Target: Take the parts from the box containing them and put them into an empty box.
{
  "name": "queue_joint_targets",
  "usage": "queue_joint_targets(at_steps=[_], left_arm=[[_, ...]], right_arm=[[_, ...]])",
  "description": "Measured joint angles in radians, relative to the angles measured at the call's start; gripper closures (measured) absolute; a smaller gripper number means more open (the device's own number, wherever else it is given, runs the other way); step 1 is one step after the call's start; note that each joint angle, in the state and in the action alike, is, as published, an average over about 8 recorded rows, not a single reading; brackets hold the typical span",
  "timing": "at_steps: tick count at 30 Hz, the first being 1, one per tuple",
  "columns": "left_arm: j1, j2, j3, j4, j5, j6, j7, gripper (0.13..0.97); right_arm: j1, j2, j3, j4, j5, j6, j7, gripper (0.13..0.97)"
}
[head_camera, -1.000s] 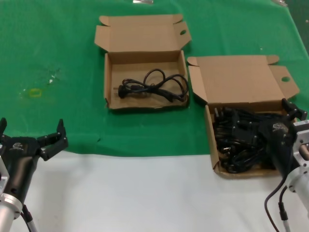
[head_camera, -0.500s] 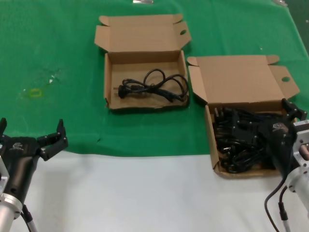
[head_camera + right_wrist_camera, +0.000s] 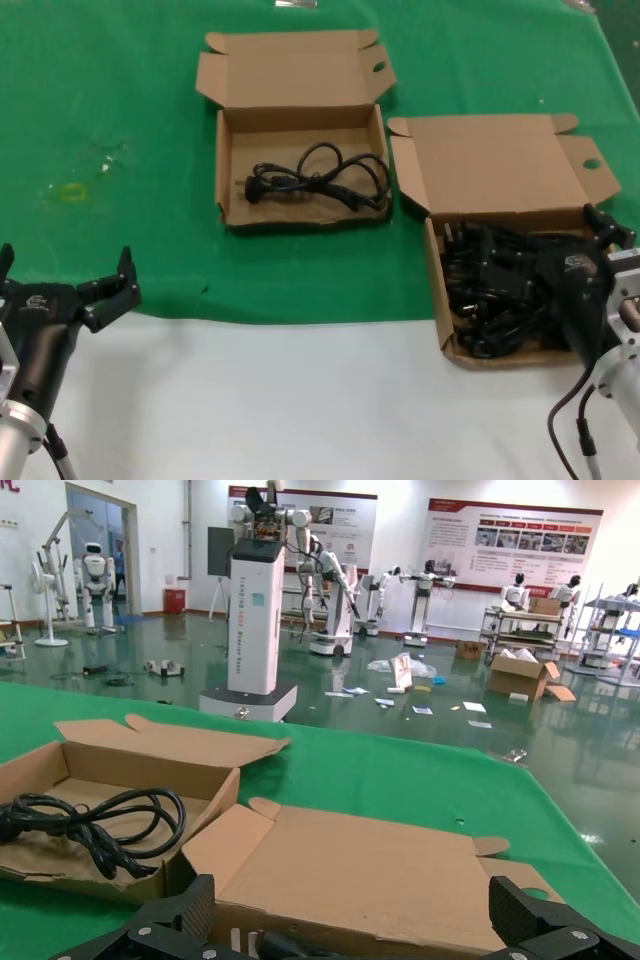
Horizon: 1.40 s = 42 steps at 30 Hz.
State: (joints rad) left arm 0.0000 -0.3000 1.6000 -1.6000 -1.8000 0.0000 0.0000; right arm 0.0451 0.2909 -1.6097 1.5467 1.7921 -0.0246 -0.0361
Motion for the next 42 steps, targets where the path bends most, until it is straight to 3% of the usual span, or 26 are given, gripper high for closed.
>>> queue_joint_targets(at_steps=[42], left_arm=[[0.000, 0.000, 0.000, 0.000, 0.000, 0.000, 0.000, 0.132]], right_arm=[[0.000, 0.000, 0.000, 0.000, 0.000, 0.000, 0.000, 0.129]])
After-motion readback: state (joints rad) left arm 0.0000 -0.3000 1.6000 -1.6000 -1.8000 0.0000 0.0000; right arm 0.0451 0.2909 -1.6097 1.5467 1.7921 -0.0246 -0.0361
